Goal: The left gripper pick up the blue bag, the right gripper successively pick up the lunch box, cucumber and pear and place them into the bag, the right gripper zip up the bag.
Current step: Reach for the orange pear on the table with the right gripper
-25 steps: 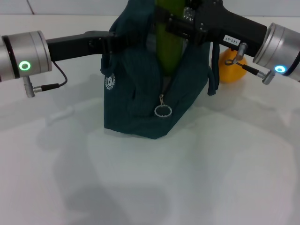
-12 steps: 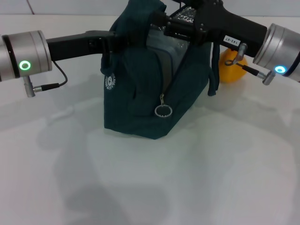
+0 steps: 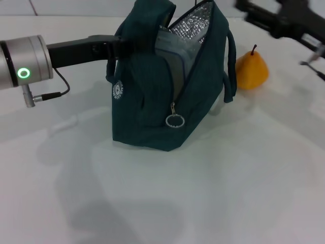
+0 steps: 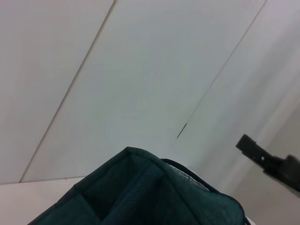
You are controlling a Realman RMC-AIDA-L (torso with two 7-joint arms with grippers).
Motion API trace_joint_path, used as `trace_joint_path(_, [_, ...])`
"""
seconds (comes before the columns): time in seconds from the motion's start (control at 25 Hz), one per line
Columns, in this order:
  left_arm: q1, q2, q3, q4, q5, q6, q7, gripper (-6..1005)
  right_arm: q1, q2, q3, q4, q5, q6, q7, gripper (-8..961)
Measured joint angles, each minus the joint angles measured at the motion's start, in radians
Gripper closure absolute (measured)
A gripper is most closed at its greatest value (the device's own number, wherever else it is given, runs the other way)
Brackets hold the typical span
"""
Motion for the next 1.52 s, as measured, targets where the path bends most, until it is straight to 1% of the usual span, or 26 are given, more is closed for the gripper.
trace_joint_path(0.12, [0.002, 0.001, -0.001, 0.0, 0.001, -0.001, 0.0, 948, -0.049, -0.02, 0.028, 0.001, 0.0, 0.025, -0.012, 91])
trace_joint_path(0.24, [0.004, 0.001, -0.001, 0.0, 0.002, 0.0, 0.0, 947, -0.087, -0.027, 0.044, 0.007, -0.002, 0.053, -0.021, 93])
trace_joint_path(0.4, [0.005, 0.0, 0.001, 0.0, 0.002, 0.0, 0.0, 947, -0.118, -0.027, 0.046, 0.012, -0.003, 0.11, -0.026, 94])
trace_joint_path(0.56, [0.005, -0.001, 0.003, 0.0, 0.002, 0.0, 0.0, 947, -0.125, -0.014, 0.045, 0.017, -0.023, 0.178, -0.053, 95])
trace_joint_path(0.68, [0.004, -0.001, 0.004, -0.008, 0.002, 0.001, 0.0, 946, -0.114, -0.002, 0.043, 0.018, -0.028, 0.227, -0.079, 95])
trace_joint_path(0.76, [0.004, -0.001, 0.005, -0.012, 0.002, 0.003, 0.0, 946, -0.1, 0.011, 0.042, 0.02, -0.031, 0.262, -0.103, 96])
trace_joint_path(0.84, [0.004, -0.001, 0.005, -0.012, 0.002, 0.004, 0.0, 946, -0.085, 0.018, 0.041, 0.022, -0.05, 0.29, -0.115, 96])
trace_joint_path(1.04, [0.004, -0.002, 0.005, -0.013, 0.001, 0.006, -0.002, 945, -0.052, 0.027, 0.04, 0.034, -0.078, 0.326, -0.126, 97])
trace_joint_path(1.2, [0.004, -0.002, 0.005, -0.015, 0.001, 0.007, -0.004, 945, -0.013, 0.029, 0.04, 0.065, -0.075, 0.344, -0.143, 98])
trace_joint_path(1.32, [-0.005, -0.002, 0.005, -0.039, -0.004, 0.007, -0.002, 945, 0.009, 0.03, 0.04, 0.087, -0.075, 0.362, -0.155, 98])
trace_joint_path(1.52, [-0.012, -0.002, 0.005, -0.048, -0.007, 0.005, -0.002, 944, 0.046, 0.036, 0.04, 0.122, -0.075, 0.382, -0.183, 177])
